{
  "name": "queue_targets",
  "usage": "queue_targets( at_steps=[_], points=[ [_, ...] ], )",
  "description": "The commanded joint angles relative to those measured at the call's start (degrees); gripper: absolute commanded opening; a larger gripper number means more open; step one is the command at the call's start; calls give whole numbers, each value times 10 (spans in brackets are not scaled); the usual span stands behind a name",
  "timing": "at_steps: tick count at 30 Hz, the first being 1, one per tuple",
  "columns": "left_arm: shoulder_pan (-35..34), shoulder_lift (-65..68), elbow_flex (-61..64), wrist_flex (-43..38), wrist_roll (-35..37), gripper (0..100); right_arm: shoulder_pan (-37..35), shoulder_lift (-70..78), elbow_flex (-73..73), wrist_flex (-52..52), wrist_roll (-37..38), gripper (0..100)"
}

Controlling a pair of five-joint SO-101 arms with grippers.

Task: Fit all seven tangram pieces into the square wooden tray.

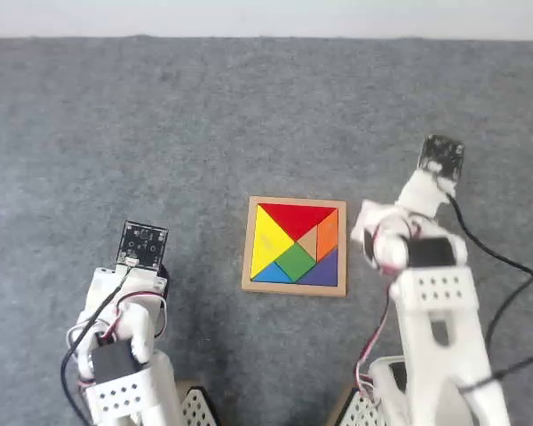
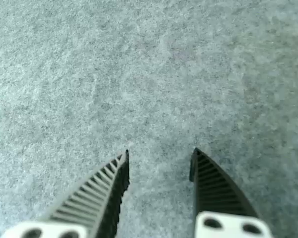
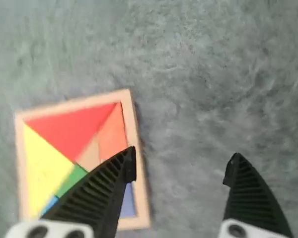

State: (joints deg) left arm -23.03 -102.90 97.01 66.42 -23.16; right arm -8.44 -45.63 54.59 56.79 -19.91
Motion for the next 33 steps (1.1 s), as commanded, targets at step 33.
queue_targets(
  at_steps=[33],
  points=[
    [-3,-4,-6,4,-3,193,179,-583,418,96,149,12]
  ],
)
